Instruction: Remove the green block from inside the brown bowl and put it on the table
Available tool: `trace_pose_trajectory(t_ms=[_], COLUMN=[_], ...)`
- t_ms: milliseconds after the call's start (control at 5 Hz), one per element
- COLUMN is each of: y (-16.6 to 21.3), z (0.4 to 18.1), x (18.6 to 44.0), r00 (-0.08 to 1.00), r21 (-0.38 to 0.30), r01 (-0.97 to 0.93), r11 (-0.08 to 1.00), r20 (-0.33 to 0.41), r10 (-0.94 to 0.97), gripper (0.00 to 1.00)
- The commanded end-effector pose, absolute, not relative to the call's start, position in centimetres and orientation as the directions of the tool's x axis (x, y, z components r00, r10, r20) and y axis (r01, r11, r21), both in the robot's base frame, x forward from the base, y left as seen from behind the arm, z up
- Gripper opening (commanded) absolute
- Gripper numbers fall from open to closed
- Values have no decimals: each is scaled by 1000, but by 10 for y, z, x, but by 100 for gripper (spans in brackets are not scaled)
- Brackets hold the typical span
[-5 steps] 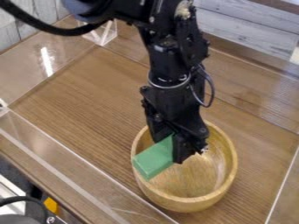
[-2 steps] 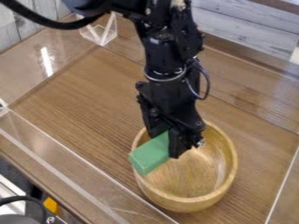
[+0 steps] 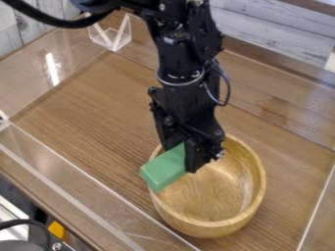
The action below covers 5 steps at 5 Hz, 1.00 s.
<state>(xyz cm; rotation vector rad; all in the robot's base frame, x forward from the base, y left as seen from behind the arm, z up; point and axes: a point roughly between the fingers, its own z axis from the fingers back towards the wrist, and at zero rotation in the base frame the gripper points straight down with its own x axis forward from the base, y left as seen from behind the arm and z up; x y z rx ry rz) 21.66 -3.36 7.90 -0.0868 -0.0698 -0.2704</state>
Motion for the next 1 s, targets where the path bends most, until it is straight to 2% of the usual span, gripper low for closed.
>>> trace_pose_trajectory(t_ms=[0, 400, 800], y=[-28, -20, -3], z=[93, 96, 91], x=[227, 227, 229], r00=[959, 965, 968], r21=[-60, -54, -24], r01=[260, 239, 230], r11=[964, 969, 973], r20=[133, 122, 104], r10=[-250, -231, -226], gripper=[0, 0, 0])
